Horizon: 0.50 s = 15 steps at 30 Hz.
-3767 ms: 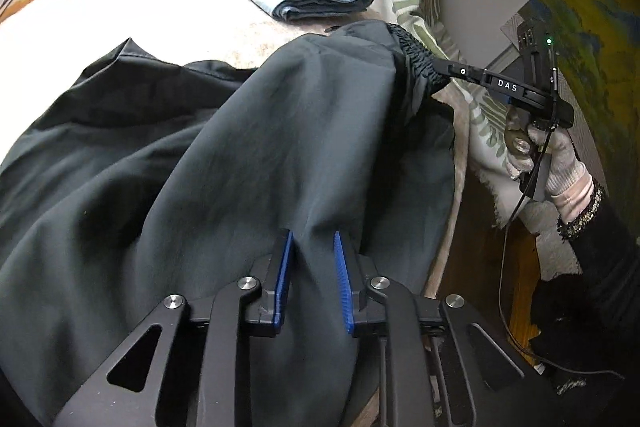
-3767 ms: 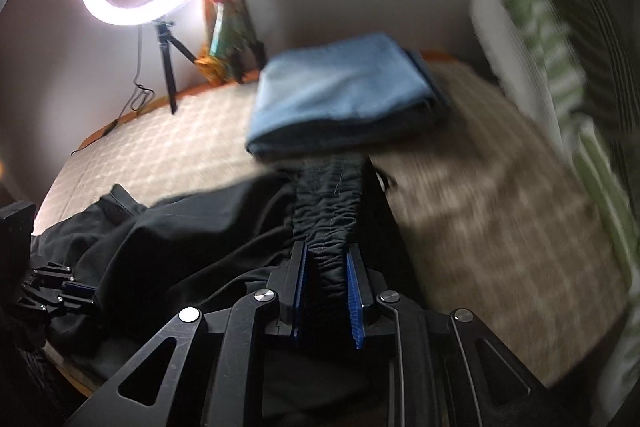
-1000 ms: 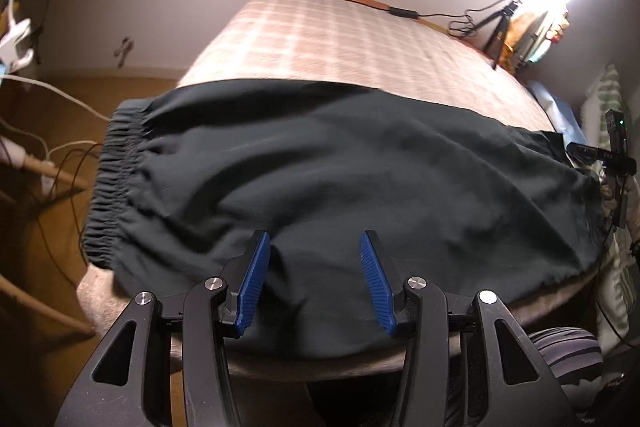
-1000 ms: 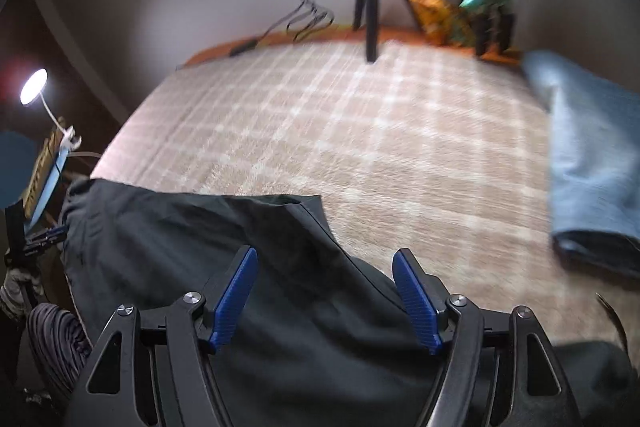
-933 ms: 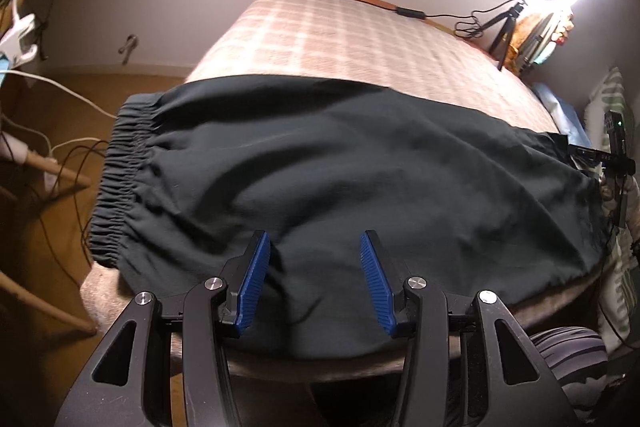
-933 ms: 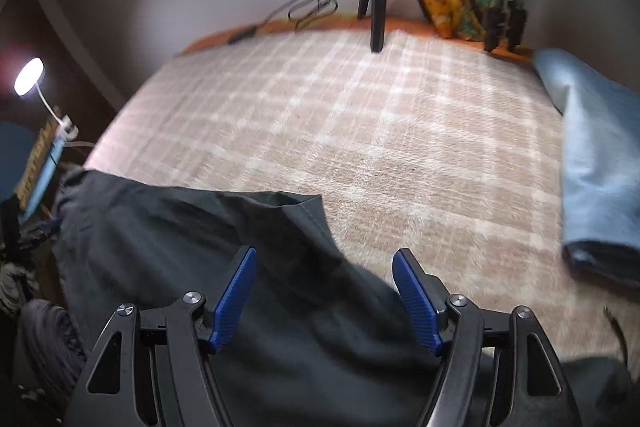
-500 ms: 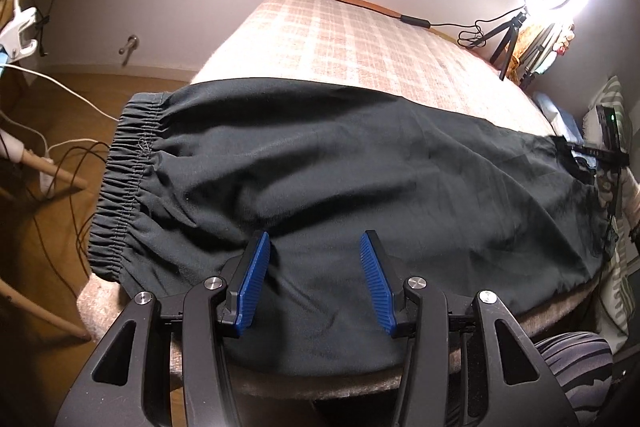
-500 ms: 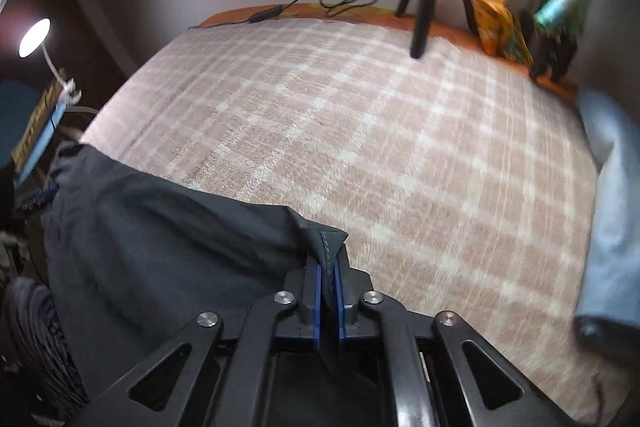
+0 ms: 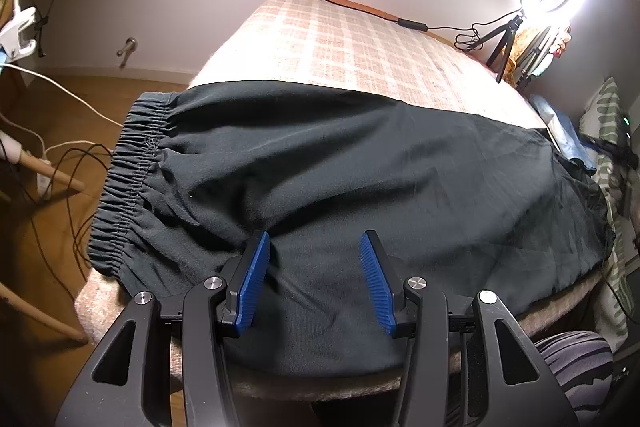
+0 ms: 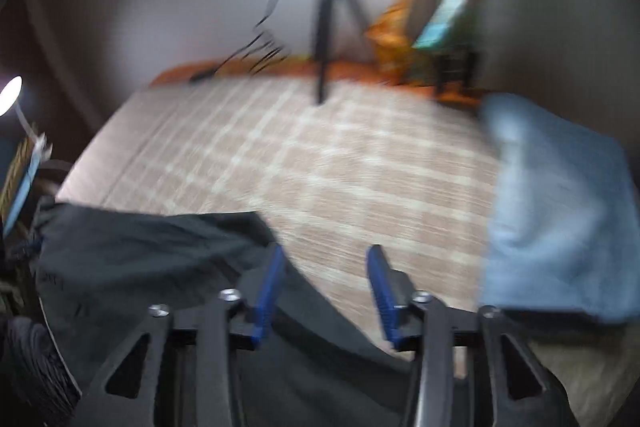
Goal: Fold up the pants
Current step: 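Pinch the pants edge with the right tool, straighten it, then release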
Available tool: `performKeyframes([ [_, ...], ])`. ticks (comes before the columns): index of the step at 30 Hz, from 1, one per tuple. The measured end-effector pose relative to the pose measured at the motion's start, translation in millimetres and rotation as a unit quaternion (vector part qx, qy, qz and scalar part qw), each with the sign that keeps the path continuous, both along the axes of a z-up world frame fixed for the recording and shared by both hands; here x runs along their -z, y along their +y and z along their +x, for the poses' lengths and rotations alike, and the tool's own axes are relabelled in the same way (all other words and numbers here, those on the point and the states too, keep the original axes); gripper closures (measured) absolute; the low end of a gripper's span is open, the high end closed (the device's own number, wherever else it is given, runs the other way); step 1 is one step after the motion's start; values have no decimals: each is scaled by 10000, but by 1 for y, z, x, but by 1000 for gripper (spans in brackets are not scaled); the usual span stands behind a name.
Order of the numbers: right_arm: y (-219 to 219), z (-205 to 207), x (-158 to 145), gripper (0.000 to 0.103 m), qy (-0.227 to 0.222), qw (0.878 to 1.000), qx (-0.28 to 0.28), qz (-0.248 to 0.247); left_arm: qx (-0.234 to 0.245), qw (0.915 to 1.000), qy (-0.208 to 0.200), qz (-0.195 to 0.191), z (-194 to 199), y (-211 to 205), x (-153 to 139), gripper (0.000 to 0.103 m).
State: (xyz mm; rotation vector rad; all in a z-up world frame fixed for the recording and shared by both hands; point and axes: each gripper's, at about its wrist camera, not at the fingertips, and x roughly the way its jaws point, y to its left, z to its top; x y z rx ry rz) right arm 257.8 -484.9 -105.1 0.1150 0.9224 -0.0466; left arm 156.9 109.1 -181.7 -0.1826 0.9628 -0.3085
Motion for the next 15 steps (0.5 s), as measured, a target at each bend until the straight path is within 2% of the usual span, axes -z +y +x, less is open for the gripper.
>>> performKeyframes([
  [2,-38,-33,-6,39,-69,9983,585,-9,-14,10000,-13,-24,1,1,0,57],
  [3,-60,-52,-6,33,-48,9950,996,-7,-17,10000,-22,-21,0,1,0,57],
  [5,-90,-78,-2,27,-21,9865,1632,98,-37,10000,-45,-23,-1,1,0,57],
  [8,-124,-121,9,25,3,9707,2366,410,-67,10000,-57,-32,-2,1,0,57],
  [11,-135,-136,28,20,177,9635,2599,624,-21,10000,-45,-22,-1,-1,-1,57],
  [13,-137,-136,45,20,490,9617,2593,744,-13,10000,-37,2,-1,-2,-1,57],
  [15,-137,-136,55,22,609,9594,2589,944,-22,10000,-33,10,0,-3,-1,57],
])
